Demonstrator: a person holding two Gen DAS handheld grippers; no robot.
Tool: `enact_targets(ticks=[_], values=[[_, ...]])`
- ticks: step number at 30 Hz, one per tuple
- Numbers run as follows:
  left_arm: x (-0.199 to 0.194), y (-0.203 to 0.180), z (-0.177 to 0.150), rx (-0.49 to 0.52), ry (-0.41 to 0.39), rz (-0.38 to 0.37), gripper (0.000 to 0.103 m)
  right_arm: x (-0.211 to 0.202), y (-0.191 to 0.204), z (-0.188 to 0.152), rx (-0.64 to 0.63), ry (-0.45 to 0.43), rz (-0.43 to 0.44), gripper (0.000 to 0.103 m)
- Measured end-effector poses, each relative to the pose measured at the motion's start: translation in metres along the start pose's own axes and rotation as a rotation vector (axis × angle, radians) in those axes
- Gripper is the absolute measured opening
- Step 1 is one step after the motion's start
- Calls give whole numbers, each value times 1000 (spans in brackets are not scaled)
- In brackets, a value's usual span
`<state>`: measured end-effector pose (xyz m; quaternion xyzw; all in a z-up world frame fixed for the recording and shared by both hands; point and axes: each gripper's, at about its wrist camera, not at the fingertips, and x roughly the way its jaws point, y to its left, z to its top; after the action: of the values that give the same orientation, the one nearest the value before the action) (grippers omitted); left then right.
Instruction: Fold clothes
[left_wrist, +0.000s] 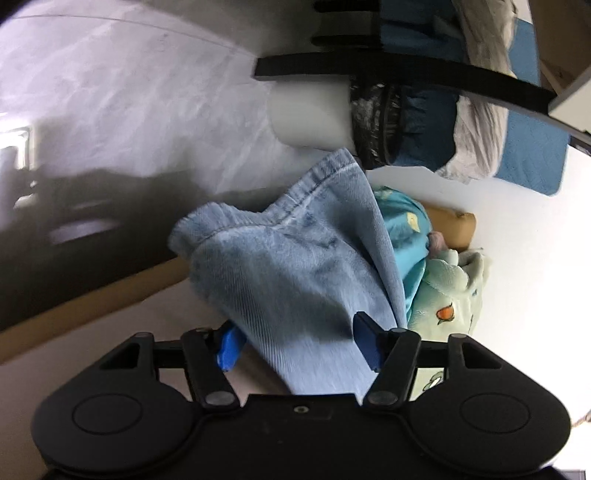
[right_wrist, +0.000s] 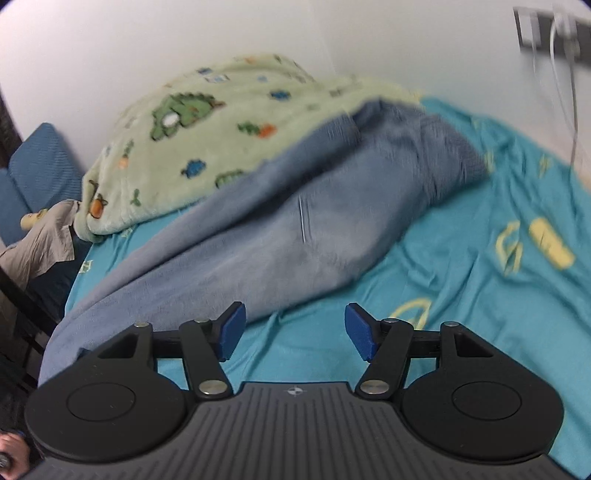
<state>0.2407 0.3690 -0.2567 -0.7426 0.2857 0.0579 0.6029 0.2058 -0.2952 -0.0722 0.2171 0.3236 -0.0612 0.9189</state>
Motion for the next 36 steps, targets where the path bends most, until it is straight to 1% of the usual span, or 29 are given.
enact_targets(ticks=[2, 4, 5, 6, 7, 8, 9, 10, 14, 18, 20, 25, 27, 30, 33, 36], values=[[11, 0, -1, 30, -18, 19, 58, 1, 3, -4, 7, 2, -3, 63], [17, -7, 3, 92, -51, 49, 54, 4, 5, -5, 6, -1, -7, 63], [18, -11, 4, 118, -72, 59, 47, 5, 5, -5, 6, -2, -10, 63], [18, -16, 5, 137, -91, 67, 35, 6, 5, -5, 5, -2, -12, 63], [16, -23, 7, 164, -111, 75, 29, 7, 6, -6, 4, -2, -14, 63], [15, -30, 8, 191, -131, 84, 15, 7, 6, -6, 5, -3, -12, 63], [12, -40, 5, 234, -159, 97, 8, 6, 5, -5, 8, -5, -8, 63], [8, -51, 2, 278, -188, 110, 6, 5, 5, -5, 10, -7, -3, 63], [-13, -110, -29, 505, -301, 141, 4, -2, 7, -1, -8, -38, 13, 62], [-31, -177, -80, 714, -376, 135, 4, -12, 5, 5, -12, -77, 29, 62], [-38, -208, -113, 821, -394, 120, 4, -15, 2, 8, -7, -86, 32, 62], [-41, -270, -194, 981, -403, 75, 4, -19, -10, 10, 42, -93, 56, 62], [-40, -287, -227, 1039, -404, 67, 4, -21, -14, 12, 56, -93, 61, 62], [-28, -305, -277, 1132, -398, 71, 4, -24, -22, 16, 78, -103, 72, 62], [-7, -313, -325, 1216, -388, 89, 4, -27, -29, 19, 95, -107, 83, 62], [19, -310, -368, 1285, -370, 105, 4, -28, -38, 24, 130, -104, 102, 62]])
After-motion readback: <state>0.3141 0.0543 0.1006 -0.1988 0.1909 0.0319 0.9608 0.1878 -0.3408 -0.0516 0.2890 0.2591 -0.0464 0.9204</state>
